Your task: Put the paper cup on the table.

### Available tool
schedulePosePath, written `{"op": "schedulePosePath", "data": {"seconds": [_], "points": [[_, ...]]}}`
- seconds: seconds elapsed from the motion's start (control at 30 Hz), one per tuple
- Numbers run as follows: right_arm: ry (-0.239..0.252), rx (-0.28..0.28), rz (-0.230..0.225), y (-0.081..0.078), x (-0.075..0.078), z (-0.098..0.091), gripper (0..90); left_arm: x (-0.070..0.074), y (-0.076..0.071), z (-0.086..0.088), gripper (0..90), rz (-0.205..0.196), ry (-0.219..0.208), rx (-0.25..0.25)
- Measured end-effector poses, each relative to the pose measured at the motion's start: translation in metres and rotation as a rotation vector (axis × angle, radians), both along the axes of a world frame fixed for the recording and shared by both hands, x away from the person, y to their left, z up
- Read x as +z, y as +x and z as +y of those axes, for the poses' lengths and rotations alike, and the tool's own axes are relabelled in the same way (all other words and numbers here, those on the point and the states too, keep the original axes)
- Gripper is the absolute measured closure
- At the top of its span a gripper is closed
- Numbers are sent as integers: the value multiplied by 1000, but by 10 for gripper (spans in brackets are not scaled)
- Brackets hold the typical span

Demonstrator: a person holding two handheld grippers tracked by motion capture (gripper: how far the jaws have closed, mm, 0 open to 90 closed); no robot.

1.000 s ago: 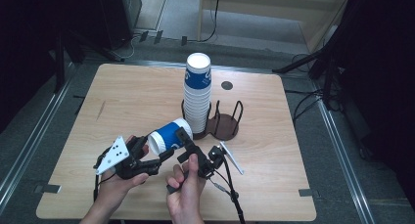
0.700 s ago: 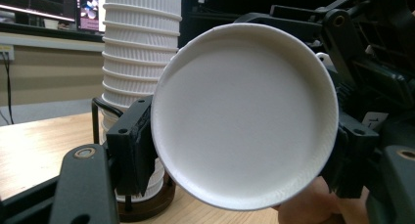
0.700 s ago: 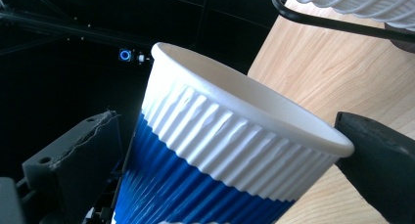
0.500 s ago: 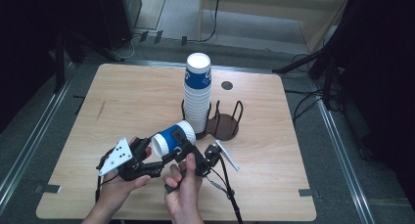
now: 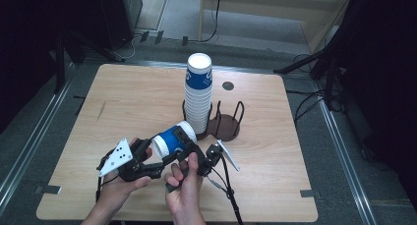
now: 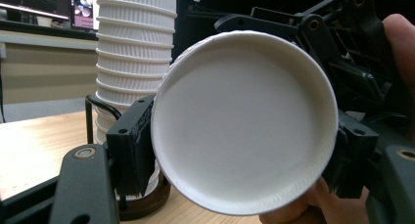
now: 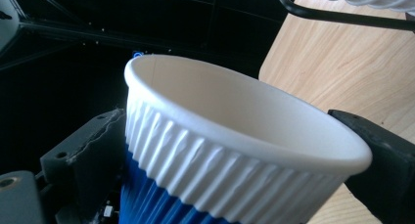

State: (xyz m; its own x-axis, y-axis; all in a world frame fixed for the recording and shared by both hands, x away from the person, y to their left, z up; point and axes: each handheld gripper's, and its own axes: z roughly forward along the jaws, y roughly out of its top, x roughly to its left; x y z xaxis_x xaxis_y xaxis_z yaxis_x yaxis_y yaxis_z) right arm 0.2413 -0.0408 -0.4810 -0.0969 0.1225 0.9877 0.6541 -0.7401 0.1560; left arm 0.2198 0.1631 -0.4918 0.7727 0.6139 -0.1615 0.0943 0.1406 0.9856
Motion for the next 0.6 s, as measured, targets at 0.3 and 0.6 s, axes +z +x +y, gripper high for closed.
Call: {"op": "schedulePosePath", "data": {"seconds": [0.3, 0.6], "points": [[40, -5, 3, 0, -3, 0, 111, 2, 0, 1, 263, 44, -20, 1], [26, -28, -50, -2, 0, -2, 198, 7, -5, 5, 236, 102, -74, -1]]}}
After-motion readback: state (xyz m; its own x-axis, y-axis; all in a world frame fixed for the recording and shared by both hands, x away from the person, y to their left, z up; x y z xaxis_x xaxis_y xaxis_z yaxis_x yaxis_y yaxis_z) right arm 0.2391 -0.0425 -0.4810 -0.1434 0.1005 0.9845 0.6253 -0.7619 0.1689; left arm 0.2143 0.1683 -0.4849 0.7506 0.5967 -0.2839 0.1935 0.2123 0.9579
